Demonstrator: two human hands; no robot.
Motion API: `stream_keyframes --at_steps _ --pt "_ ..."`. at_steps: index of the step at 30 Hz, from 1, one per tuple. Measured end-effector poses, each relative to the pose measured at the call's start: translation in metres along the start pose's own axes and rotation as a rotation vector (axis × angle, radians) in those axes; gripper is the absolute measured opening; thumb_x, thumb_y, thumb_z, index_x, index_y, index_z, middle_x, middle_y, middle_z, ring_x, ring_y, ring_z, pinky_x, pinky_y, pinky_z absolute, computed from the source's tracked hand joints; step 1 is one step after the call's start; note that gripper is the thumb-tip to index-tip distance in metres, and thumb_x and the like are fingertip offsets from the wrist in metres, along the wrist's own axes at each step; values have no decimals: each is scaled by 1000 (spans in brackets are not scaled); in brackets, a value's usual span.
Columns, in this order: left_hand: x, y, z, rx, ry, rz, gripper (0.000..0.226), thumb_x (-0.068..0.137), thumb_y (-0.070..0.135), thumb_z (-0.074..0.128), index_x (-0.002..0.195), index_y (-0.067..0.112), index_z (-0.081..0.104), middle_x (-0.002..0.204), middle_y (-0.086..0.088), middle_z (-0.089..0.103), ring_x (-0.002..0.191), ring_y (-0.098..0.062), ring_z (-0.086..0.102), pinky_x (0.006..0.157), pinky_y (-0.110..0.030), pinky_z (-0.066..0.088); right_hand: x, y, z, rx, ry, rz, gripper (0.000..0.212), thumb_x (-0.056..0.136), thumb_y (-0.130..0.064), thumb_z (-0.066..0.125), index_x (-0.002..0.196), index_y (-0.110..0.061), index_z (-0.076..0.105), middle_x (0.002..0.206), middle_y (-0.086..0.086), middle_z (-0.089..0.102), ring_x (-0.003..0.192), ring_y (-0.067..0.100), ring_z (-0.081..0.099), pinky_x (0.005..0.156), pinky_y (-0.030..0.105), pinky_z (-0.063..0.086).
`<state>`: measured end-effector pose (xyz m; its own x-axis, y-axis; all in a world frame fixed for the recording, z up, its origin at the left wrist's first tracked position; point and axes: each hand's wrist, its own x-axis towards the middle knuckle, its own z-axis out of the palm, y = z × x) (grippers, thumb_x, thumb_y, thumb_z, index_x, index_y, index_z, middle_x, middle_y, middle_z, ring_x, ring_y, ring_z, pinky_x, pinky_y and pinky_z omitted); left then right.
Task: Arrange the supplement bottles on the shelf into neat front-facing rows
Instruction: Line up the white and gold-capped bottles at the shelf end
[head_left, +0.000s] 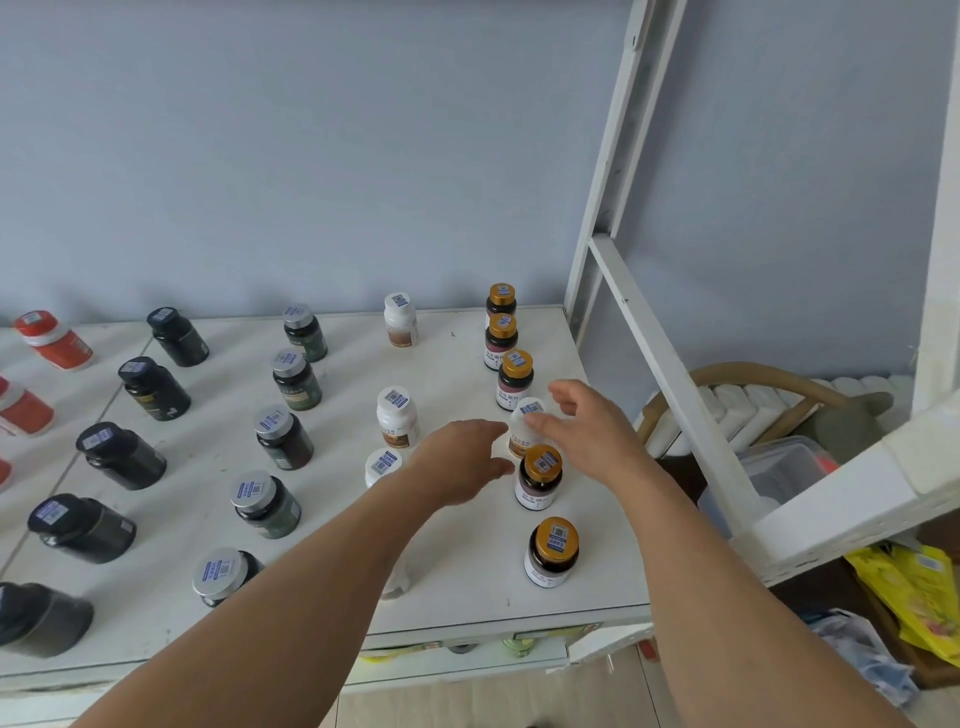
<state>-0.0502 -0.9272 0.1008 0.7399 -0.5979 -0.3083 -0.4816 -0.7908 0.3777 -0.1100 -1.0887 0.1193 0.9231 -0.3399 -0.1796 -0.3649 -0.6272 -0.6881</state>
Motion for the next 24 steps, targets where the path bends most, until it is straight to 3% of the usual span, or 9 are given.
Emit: stream_keyframes --at_steps 3,9,14,19,24 --pt "5 2 -4 47 9 5 61 94 40 55 148 23 31 151 1 40 135 -22 41 107 -36 39 15 -5 2 -57 -96 36 65 88 -45 64 144 -22 38 147 1 45 132 22 45 101 37 40" --pt "15 6 -11 80 4 -12 61 95 38 55 149 22 30 152 0 38 135 -22 41 106 -35 39 32 -5 8 -100 -206 33 55 86 -26 71 135 -22 47 132 3 59 114 22 57 91 33 48" --pt "24 4 -11 -46 -5 -50 63 93 40 58 148 23 33 149 0 43 131 -21 45 105 -34 39 39 0 7 -86 -174 -9 43 86 -27 70 125 -22 54 119 1 64 97 16 58 80 28 46" --pt "26 3 -16 -269 -83 -53 58 91 37 62 143 24 42 141 0 52 125 -17 52 106 -33 42 36 -8 -3 -53 -154 -23 34 87 -29 69 118 -22 57 110 -2 65 93 15 59 74 26 45" --pt "26 5 -34 -319 -113 -10 50 91 29 63 138 23 48 137 2 56 123 -16 53 106 -31 41 36 -20 -10 -54 -100 -36 37 87 -39 68 119 -23 57 109 -3 64 91 13 59 72 24 45"
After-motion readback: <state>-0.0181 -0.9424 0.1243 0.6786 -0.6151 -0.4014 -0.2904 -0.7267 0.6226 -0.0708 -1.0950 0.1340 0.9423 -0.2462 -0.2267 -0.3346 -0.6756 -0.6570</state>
